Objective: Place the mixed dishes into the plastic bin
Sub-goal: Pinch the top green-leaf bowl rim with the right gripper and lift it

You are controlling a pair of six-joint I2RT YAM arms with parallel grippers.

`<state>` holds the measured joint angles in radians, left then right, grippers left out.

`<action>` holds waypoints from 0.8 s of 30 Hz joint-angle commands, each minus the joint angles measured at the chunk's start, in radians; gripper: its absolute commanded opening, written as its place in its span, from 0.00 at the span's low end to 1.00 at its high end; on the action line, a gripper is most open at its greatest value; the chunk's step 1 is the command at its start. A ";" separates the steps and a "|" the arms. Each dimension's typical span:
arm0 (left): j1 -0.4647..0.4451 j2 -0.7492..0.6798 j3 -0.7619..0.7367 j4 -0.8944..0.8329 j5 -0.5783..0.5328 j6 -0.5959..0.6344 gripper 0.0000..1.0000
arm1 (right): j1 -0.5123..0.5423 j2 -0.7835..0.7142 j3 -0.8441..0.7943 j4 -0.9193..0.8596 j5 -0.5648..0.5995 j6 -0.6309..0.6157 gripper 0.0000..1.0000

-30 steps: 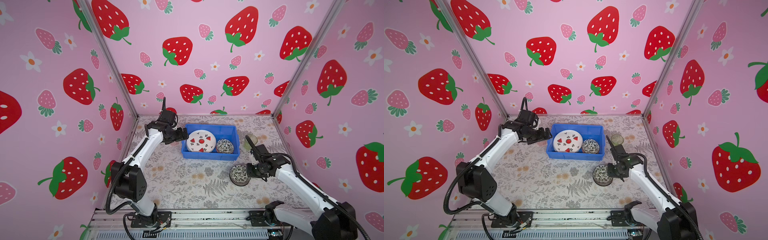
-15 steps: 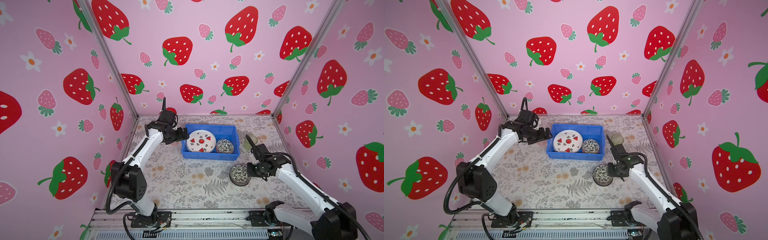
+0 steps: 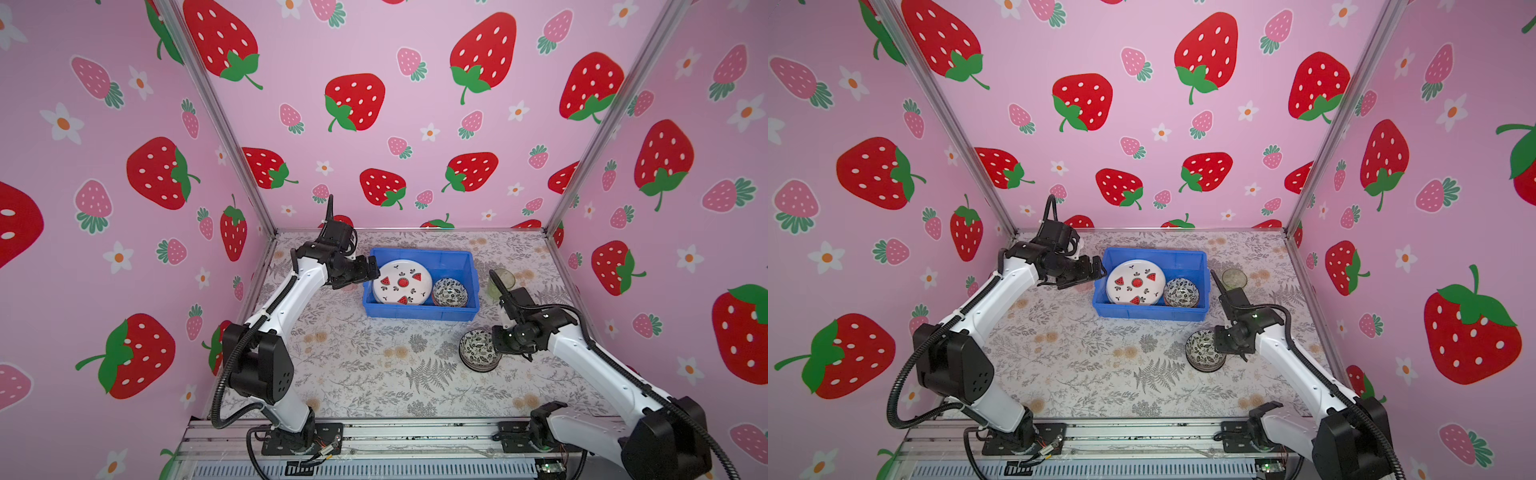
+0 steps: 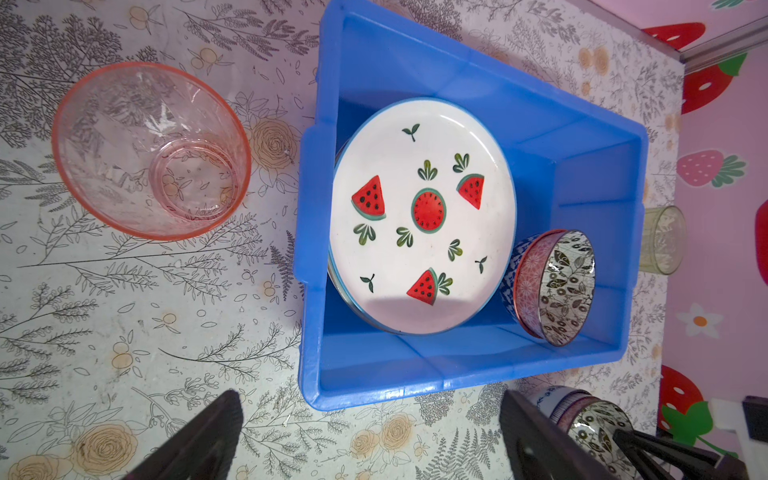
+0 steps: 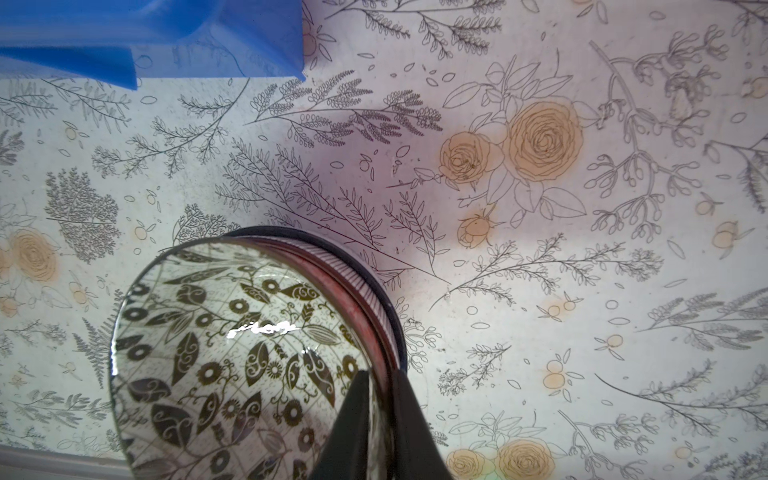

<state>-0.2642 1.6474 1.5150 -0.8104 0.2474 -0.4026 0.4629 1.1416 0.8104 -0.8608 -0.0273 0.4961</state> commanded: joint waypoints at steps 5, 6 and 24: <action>-0.005 0.019 -0.007 0.004 0.012 -0.006 0.99 | 0.006 -0.008 0.012 -0.026 0.011 -0.007 0.07; -0.006 0.019 -0.008 0.005 0.010 -0.007 0.99 | 0.007 -0.009 0.018 -0.030 0.013 -0.007 0.04; -0.205 -0.088 -0.112 0.032 -0.015 -0.145 0.99 | 0.006 -0.032 0.156 -0.115 0.038 -0.054 0.00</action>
<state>-0.4240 1.6032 1.4200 -0.7937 0.2352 -0.4923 0.4629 1.1255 0.9073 -0.9516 0.0032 0.4660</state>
